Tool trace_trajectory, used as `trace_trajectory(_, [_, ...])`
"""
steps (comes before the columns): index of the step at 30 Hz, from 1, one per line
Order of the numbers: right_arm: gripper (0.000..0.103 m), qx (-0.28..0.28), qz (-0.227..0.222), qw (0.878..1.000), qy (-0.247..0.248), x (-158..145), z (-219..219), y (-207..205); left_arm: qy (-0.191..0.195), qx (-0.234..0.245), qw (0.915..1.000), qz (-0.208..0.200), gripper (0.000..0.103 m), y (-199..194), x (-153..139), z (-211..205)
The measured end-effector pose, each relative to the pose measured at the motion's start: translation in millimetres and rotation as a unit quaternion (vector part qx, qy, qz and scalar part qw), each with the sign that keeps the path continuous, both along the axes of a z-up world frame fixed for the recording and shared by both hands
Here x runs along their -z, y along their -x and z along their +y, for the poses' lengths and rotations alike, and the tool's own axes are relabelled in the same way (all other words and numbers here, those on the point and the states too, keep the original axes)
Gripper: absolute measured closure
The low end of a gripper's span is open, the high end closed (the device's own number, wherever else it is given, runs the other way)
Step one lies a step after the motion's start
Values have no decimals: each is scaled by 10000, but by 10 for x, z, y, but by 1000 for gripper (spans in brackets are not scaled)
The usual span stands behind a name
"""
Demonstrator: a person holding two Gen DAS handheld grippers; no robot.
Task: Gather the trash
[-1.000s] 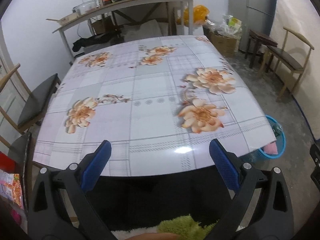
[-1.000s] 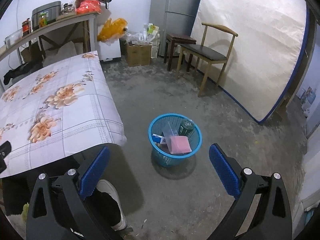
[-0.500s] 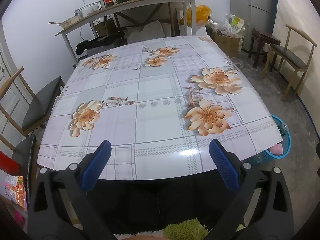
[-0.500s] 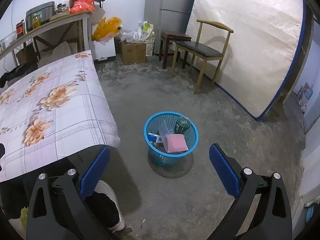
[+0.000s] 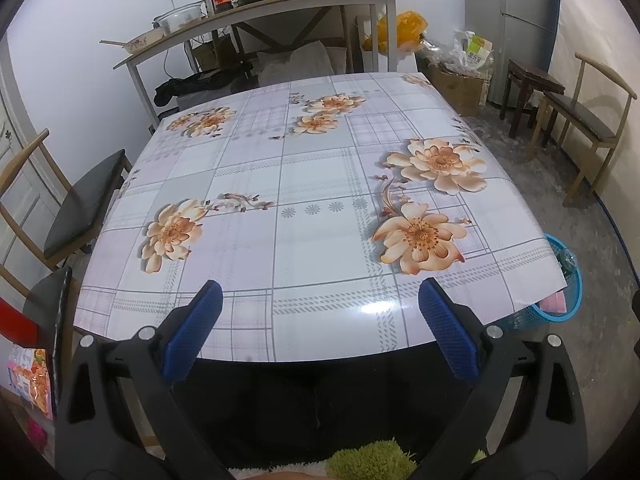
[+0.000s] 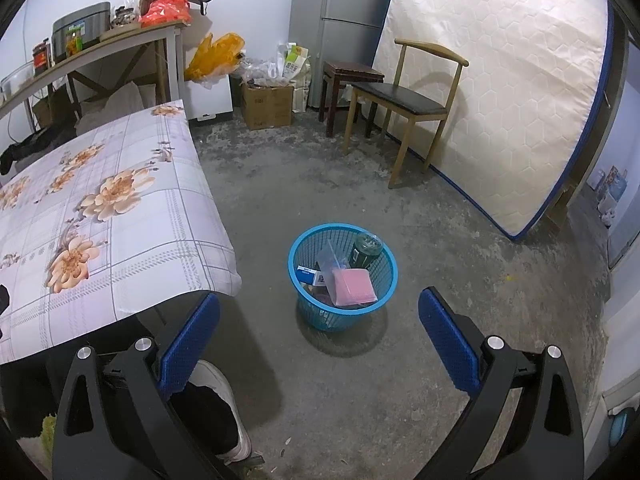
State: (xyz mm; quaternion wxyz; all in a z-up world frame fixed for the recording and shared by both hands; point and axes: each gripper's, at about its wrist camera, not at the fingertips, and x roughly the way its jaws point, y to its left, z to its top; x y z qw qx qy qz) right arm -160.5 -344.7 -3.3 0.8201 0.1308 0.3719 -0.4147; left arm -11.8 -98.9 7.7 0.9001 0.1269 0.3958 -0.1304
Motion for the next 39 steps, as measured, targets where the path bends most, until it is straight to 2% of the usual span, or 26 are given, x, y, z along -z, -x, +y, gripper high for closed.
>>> trace_trajectory(39, [6, -13, -21, 10000, -3, -37, -11, -27, 9, -6, 10000, 39, 9, -21, 8, 20])
